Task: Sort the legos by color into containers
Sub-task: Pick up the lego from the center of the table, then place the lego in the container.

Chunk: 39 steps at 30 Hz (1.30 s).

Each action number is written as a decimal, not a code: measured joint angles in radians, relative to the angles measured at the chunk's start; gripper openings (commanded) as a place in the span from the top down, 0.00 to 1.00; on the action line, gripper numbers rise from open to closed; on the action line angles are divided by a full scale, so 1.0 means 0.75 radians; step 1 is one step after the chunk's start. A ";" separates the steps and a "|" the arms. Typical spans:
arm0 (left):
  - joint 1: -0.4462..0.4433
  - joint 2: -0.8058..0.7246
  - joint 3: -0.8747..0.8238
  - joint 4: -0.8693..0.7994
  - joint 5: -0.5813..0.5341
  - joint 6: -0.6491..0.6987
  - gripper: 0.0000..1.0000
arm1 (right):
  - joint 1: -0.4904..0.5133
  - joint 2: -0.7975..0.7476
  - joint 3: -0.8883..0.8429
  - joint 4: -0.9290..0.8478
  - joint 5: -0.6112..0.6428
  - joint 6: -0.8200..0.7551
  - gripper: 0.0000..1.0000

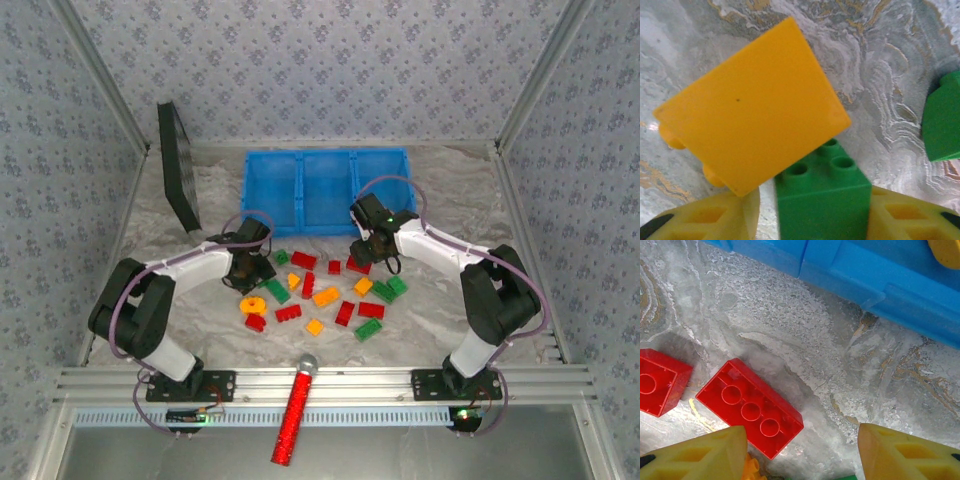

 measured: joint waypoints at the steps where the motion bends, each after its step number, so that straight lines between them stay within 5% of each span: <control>1: 0.000 0.000 0.000 -0.006 -0.002 0.004 0.59 | 0.000 0.001 -0.001 0.001 0.000 0.000 0.38; 11: -0.001 0.001 0.072 -0.084 -0.012 0.093 0.76 | 0.000 0.008 -0.001 0.003 0.000 0.000 0.38; 22: 0.001 -0.014 0.589 -0.271 -0.187 0.396 0.78 | -0.029 0.007 -0.009 0.015 -0.089 -0.044 0.37; 39: 0.143 0.466 1.040 -0.248 -0.125 0.522 0.78 | -0.023 0.176 0.063 0.022 -0.189 -0.162 0.35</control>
